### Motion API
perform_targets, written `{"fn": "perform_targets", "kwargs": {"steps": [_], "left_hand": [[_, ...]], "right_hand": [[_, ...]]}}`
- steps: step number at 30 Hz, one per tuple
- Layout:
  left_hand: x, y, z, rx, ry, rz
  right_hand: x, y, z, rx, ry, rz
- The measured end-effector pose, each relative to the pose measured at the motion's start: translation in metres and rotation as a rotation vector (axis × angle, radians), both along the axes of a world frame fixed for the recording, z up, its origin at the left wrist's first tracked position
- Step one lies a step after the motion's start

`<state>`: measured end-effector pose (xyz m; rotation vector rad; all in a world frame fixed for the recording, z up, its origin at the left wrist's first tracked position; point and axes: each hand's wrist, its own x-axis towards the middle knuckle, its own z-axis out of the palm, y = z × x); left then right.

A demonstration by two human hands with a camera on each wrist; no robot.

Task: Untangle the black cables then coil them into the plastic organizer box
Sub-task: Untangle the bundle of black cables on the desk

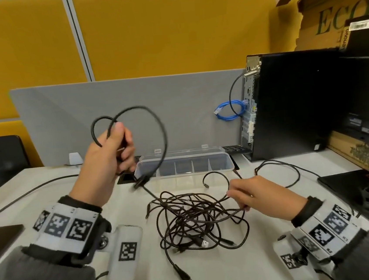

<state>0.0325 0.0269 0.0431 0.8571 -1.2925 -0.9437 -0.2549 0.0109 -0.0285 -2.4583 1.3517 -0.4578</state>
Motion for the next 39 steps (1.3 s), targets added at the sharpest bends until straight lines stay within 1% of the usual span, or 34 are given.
{"fn": "perform_targets", "kwargs": {"steps": [1,3,5,6,7,8,10,13,18,19,20,21,22,23,24,25,27,28,29,30,31,34,35,36,37,38,39], "left_hand": [[0.005,-0.002,-0.001,0.042,-0.045,0.029],[0.014,-0.008,-0.006,0.126,-0.12,0.131],[0.02,-0.009,-0.009,0.202,-0.135,0.223],[0.022,-0.008,-0.01,0.232,-0.17,0.241],[0.026,-0.006,-0.011,0.264,-0.246,0.27],[0.032,-0.004,-0.013,0.3,-0.355,0.313],[0.043,0.001,-0.016,0.364,-0.561,0.383],[0.049,0.011,-0.017,0.493,-0.796,0.418],[0.054,0.027,-0.014,0.678,-1.297,0.422],[0.054,0.03,-0.011,0.673,-1.374,0.458],[0.053,0.031,-0.008,0.623,-1.436,0.507],[0.051,0.031,-0.006,0.525,-1.48,0.548],[0.045,0.033,-0.004,0.389,-1.488,0.557],[0.035,0.034,-0.006,0.234,-1.44,0.511],[0.02,0.035,-0.007,0.093,-1.346,0.39],[0.001,0.037,-0.01,-0.001,-1.249,0.217],[-0.039,0.038,-0.021,-0.064,-1.099,-0.106],[-0.052,0.035,-0.032,-0.088,-1.056,-0.216],[-0.063,0.031,-0.041,-0.108,-1.04,-0.268],[-0.067,0.026,-0.048,-0.116,-1.028,-0.277],[-0.067,0.021,-0.053,-0.104,-1.016,-0.266],[-0.053,0.01,-0.06,-0.109,-0.934,-0.175],[-0.046,0.007,-0.061,-0.114,-0.906,-0.146],[-0.039,0.004,-0.063,-0.114,-0.875,-0.128],[-0.035,0.002,-0.065,-0.113,-0.846,-0.117],[-0.033,0.001,-0.067,-0.112,-0.827,-0.107],[-0.032,0.0,-0.069,-0.109,-0.82,-0.098]], "right_hand": [[0.0,0.002,0.001,-0.012,-0.032,0.007],[0.008,0.012,0.006,-0.008,-0.033,0.102],[0.019,0.022,0.009,0.035,0.025,0.227],[0.024,0.025,0.008,0.022,0.072,0.28],[0.027,0.025,0.006,-0.022,0.108,0.311],[0.027,0.023,0.006,-0.073,0.117,0.322],[0.022,0.019,0.008,-0.135,0.055,0.279],[0.014,0.016,0.014,-0.171,-0.077,0.182],[0.016,0.018,0.018,-0.211,-0.143,0.105],[0.017,0.018,0.02,-0.229,-0.161,0.097],[0.018,0.019,0.022,-0.247,-0.189,0.09],[0.019,0.02,0.024,-0.258,-0.22,0.088],[0.021,0.021,0.027,-0.259,-0.242,0.088],[0.023,0.021,0.029,-0.25,-0.253,0.092],[0.026,0.021,0.031,-0.232,-0.248,0.098],[0.029,0.022,0.034,-0.211,-0.242,0.112],[0.035,0.024,0.042,-0.175,-0.249,0.162],[0.037,0.026,0.047,-0.16,-0.273,0.19],[0.037,0.027,0.053,-0.158,-0.316,0.194],[0.034,0.028,0.06,-0.175,-0.397,0.159],[0.027,0.027,0.066,-0.208,-0.525,0.08],[-0.009,0.015,0.078,-0.297,-1.069,-0.281],[-0.021,0.011,0.078,-0.314,-1.212,-0.395],[-0.032,0.005,0.076,-0.324,-1.315,-0.483],[-0.04,-0.003,0.072,-0.329,-1.361,-0.543],[-0.046,-0.011,0.066,-0.343,-1.337,-0.578],[-0.048,-0.018,0.058,-0.389,-1.203,-0.611]]}}
